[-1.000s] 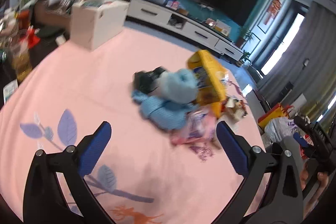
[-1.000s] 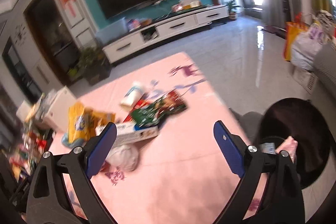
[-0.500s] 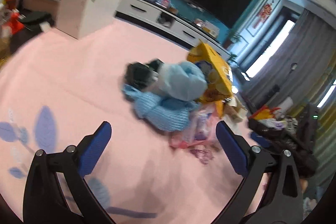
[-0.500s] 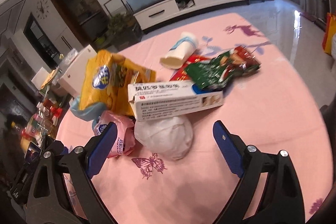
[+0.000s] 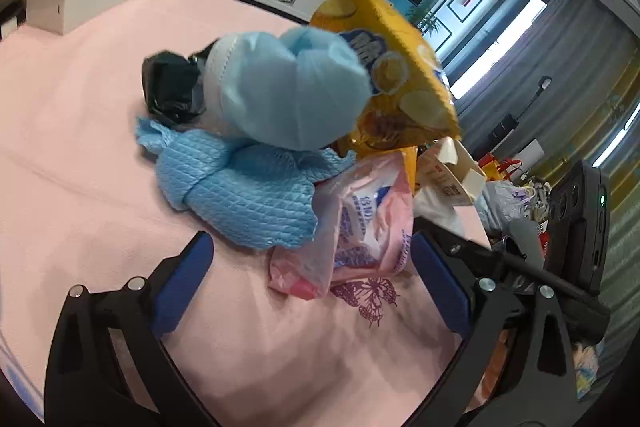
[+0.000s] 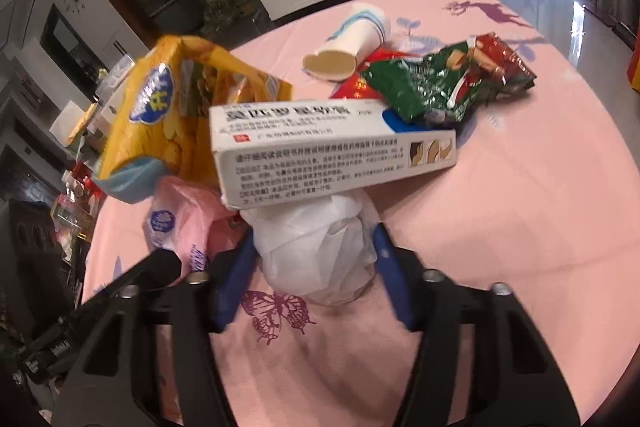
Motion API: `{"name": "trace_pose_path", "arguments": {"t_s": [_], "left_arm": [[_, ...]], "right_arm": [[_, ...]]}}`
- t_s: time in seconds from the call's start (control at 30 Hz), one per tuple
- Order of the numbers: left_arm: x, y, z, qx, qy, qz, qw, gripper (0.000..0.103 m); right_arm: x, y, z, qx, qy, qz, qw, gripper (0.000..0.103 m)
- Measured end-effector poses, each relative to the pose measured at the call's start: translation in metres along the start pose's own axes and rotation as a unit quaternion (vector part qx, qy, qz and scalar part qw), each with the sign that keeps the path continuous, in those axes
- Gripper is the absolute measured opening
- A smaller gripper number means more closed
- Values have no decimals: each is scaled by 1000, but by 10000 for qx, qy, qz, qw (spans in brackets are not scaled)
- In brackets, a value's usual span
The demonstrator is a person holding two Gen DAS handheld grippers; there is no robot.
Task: Collect trash
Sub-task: 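Grasp the pink plastic bag with the left tool while the right grasps the white bag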
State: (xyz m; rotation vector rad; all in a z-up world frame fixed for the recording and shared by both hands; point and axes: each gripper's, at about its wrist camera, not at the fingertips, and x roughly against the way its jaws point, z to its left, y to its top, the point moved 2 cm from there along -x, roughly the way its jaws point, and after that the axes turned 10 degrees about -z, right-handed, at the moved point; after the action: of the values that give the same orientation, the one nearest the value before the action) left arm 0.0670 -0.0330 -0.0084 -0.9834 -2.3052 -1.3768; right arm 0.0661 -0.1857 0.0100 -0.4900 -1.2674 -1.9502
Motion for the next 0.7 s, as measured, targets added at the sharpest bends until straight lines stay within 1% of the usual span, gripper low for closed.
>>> {"name": "trace_pose_path", "arguments": {"t_s": [0.03,0.07,0.1,0.17,0.2,0.23,0.27,0.3,0.33,0.37,0.43,0.6,0.7], "left_arm": [[-3,0,1,62,-52,32,10000,96],[-6,0,1,86,-74,32,9999,93],[-7,1,1,67,-63,-17,10000,90],[-10,-1,0,95,-185,20,9998,84],[-7,-2,-1,88,-193,-8,9998,80],[-9,-4,-3,113,-309,60,9994,77],[-11,-7,-5,173,-474,160,9986,67],[-14,-8,-6,233,-591,228,9977,61],[-15,-11,-7,317,-656,281,9969,60],[-15,-12,-8,322,-628,239,9972,59],[-14,-15,-13,216,-580,210,9979,57],[-2,-20,-23,241,-528,151,9982,54],[13,-21,-25,334,-412,164,9985,54]], "right_arm": [[-1,-1,0,7,-14,11,10000,46],[-1,-2,-1,18,-23,10,10000,41],[-1,-1,-1,31,-11,14,10000,39],[2,-1,0,64,24,38,10000,33],[2,0,0,79,45,37,10000,32],[4,0,1,90,82,36,9999,30],[4,0,2,97,123,59,9999,28],[4,0,3,104,150,84,9998,27],[4,-1,5,122,170,101,9997,26],[5,-1,7,158,166,104,9997,26],[11,-4,11,335,-43,88,9994,26],[31,-9,16,423,11,103,9991,25],[46,-9,17,418,46,81,9991,25]]}}
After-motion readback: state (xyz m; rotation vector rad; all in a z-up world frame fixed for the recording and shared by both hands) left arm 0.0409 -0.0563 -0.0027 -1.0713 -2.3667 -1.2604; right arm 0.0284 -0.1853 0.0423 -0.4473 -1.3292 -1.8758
